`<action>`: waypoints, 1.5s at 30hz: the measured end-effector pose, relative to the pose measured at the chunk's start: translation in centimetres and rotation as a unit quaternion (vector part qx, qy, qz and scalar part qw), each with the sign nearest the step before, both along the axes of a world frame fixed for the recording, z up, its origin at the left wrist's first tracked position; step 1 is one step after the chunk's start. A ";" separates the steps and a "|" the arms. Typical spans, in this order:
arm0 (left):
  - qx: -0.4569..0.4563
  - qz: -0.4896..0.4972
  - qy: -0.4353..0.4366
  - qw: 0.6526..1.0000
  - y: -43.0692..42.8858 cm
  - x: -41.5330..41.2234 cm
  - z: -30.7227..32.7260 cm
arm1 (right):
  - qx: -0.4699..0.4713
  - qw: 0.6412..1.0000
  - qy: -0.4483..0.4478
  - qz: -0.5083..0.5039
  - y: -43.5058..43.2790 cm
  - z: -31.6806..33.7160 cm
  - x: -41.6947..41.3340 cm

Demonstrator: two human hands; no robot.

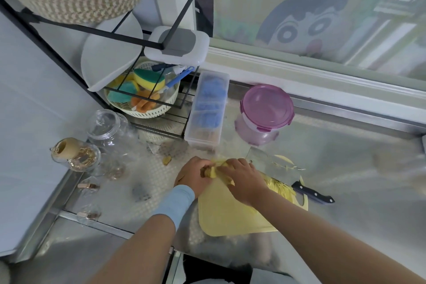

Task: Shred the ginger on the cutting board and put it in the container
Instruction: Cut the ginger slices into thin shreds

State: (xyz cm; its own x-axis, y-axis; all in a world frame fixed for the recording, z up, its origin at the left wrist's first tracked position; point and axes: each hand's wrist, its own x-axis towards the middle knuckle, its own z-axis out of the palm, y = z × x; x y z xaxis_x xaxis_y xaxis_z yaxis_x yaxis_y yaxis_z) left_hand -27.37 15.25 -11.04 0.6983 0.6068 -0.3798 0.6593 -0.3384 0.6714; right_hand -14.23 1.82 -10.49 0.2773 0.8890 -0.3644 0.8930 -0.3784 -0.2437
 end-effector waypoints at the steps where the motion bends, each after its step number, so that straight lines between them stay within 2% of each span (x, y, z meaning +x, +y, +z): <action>1: -0.001 0.002 0.003 1.000 -0.1 0.1 0.0 | -0.006 1.000 0.007 0.004 -0.2 0.1 0.1; 4: -0.002 0.010 0.016 1.000 -0.2 0.1 -0.2 | -0.015 0.999 0.051 -0.003 -0.5 0.5 0.4; 7: 0.017 -0.005 0.032 0.999 0.1 0.0 0.0 | 0.007 0.991 0.106 -0.080 -0.1 1.2 0.7; 12: 0.064 -0.017 0.029 0.997 0.1 0.0 -0.2 | -0.047 0.981 0.049 -0.184 1.5 1.6 -0.2; 15: 0.093 -0.049 0.038 0.994 -0.3 -0.1 -0.7 | -0.050 0.977 0.067 -0.194 2.0 0.9 -1.2; 19: 0.080 -0.050 0.050 0.994 -0.7 -0.1 -0.7 | -0.025 0.975 0.082 -0.204 2.2 1.0 -1.4; 25: 0.130 -0.038 0.002 0.991 -1.2 -0.8 0.9 | -0.056 0.971 0.108 -0.207 1.9 1.5 -1.3; 29: 0.055 -0.076 0.005 0.996 -2.2 -1.6 2.6 | -0.059 0.956 0.174 -0.230 1.2 2.8 -1.2; 30: 0.029 -0.086 0.009 0.996 -2.4 -1.7 3.0 | -0.054 0.942 0.211 -0.257 1.0 3.1 -1.2; 32: -0.007 -0.094 0.019 0.995 -2.7 -1.9 3.4 | -0.030 0.884 0.329 -0.332 0.5 4.1 -1.0; 33: -0.013 -0.094 0.013 0.995 -2.8 -2.0 3.6 | -0.026 0.850 0.384 -0.359 0.2 4.8 -0.9; 35: 0.005 -0.085 -0.011 0.996 -2.9 -1.8 4.0 | -0.027 0.811 0.448 -0.375 -0.2 6.0 -0.7; 37: 0.012 -0.059 -0.025 0.998 -2.9 -1.7 4.4 | -0.023 0.786 0.483 -0.386 -0.4 6.7 -0.7; 45: -0.117 0.015 -0.058 0.991 -2.5 -0.8 4.0 | 0.035 0.727 0.508 -0.460 -0.7 6.4 -1.3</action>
